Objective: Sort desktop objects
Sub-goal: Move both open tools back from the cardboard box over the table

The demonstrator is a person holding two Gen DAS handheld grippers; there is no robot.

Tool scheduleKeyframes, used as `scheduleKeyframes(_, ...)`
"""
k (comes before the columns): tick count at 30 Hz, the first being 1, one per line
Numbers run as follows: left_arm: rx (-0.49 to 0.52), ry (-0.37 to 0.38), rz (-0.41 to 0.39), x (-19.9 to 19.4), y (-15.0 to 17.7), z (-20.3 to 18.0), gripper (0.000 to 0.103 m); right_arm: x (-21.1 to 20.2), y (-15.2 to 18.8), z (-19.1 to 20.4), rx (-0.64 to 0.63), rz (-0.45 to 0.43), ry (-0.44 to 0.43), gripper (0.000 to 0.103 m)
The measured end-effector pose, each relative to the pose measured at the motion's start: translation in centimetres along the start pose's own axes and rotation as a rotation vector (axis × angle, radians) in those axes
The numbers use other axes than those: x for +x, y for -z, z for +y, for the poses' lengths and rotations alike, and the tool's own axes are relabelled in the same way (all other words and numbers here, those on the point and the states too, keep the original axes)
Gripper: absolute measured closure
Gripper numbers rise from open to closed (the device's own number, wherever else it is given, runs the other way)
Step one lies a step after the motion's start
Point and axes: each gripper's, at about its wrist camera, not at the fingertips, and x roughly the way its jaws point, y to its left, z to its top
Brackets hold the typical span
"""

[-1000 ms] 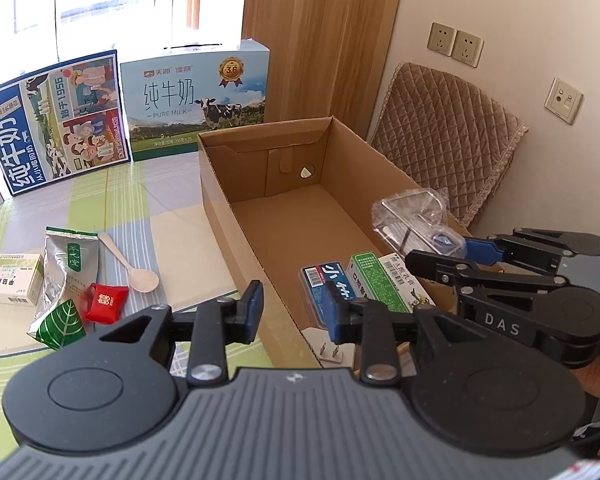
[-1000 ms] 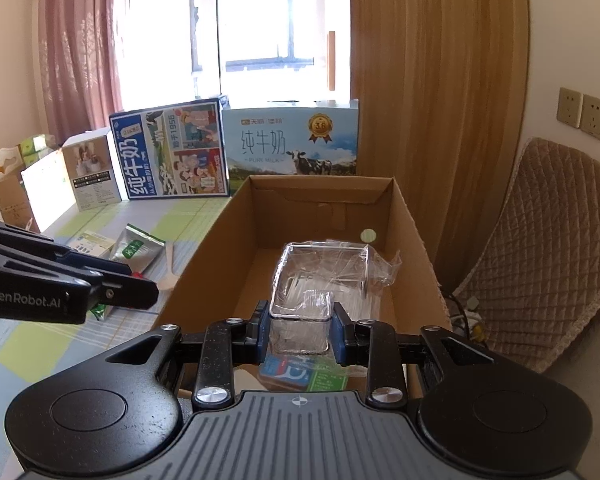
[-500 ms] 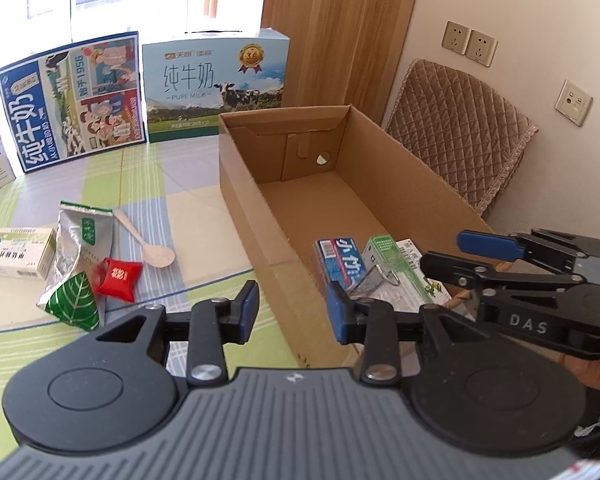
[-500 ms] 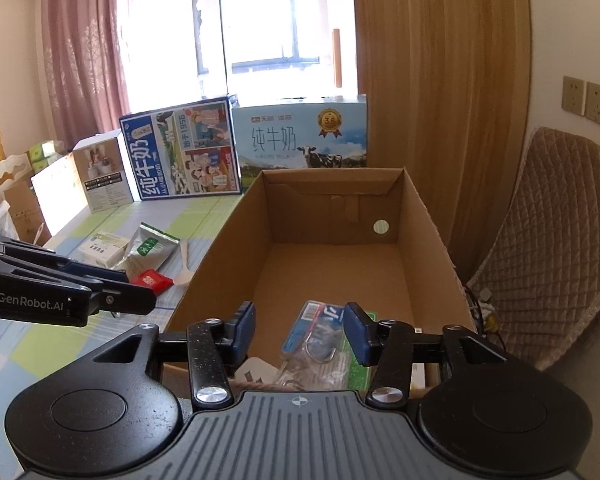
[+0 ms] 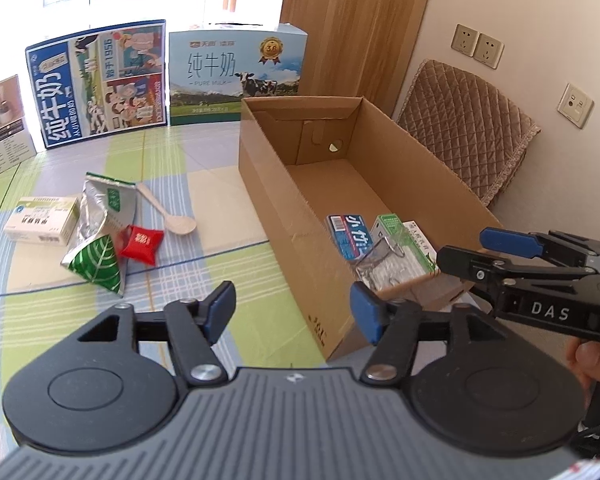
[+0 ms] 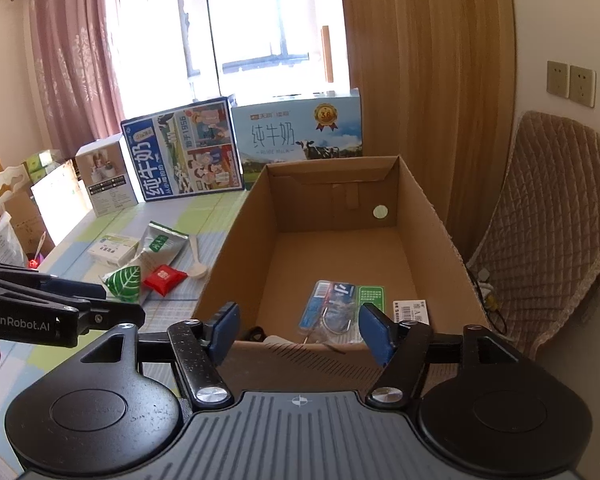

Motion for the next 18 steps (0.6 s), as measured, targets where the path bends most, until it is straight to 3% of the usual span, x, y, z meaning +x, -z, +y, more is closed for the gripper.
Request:
scheduleKeyframes(4,-0.014,-0.011,-0.002,-1.1,1.0,0.5,0.035,-0.7,0.2,0.9,0.003,0.005,-0.003,0.027)
scheduleKeyframes(6,-0.022,-0.018,-0.003,-1.6,1.4,0.9,0.031,-1.1,0.4,1.3,0.002,0.002,-0.002,0.013)
scheduleKeyframes(12,-0.04,-0.039,-0.01,-3.3,2.7,2.1,0.02,-2.2,0.8,2.6,0.0,0.001,-0.008,0.002)
scheduleKeyframes(18,-0.076,-0.099,-0.015,-5.3,4.1,4.2,0.009,-3.1,1.3,4.4,-0.004,0.004,-0.028,0.002)
